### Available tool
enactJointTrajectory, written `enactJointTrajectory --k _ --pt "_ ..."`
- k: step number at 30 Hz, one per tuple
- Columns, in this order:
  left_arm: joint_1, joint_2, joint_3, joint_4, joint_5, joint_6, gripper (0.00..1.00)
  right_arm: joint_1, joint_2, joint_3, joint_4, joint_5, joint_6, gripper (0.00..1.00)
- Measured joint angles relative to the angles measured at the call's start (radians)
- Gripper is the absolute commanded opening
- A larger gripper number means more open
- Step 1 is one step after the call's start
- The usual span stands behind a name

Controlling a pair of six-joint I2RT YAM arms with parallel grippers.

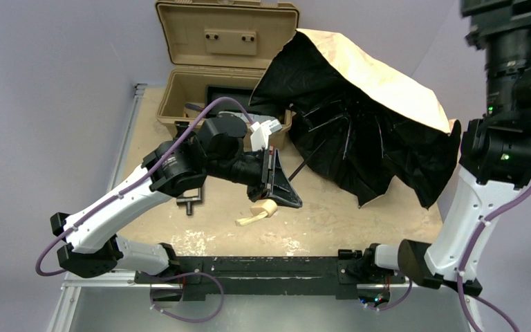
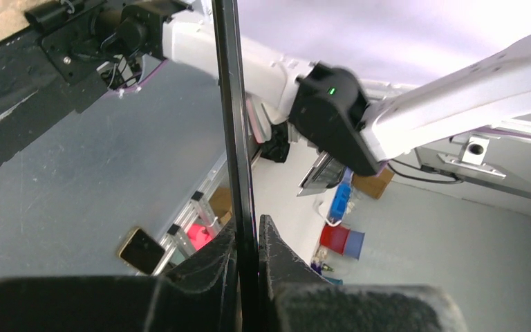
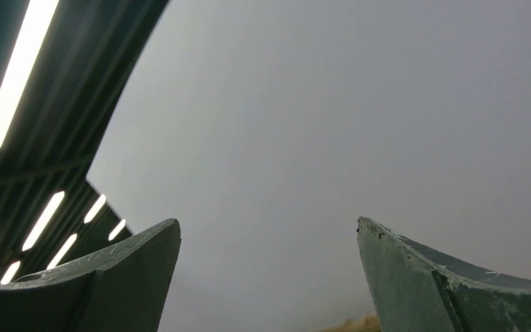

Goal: Open the umbrella

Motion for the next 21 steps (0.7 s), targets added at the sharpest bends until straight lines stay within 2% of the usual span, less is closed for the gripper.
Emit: enactJointTrajectory --k 5,10,12,18,21 --pt "0.020 0.000 -0.004 0.058 -0.013 -0.020 0.00 0.011 -0.195 -0.330 -0.123 -0.181 -0.005 0.90" --pt "0.031 0.000 -0.015 0.107 -0.029 -0.034 0.00 0.011 -0.394 -0.779 -0.147 -0.333 0.037 0.79" --pt "0.031 0.000 -0.019 0.119 -0.034 -0.037 0.00 0.012 -0.438 -0.909 -0.143 -0.377 0.060 0.74" --pt "0.031 0.000 -0.042 0.142 -0.037 -0.037 0.00 0.019 -0.436 -1.073 -0.096 -0.437 0.129 0.72" --pt "0.031 0.000 -0.051 0.150 -0.042 -0.037 0.00 0.045 -0.446 -1.135 -0.016 -0.431 0.185 0.71"
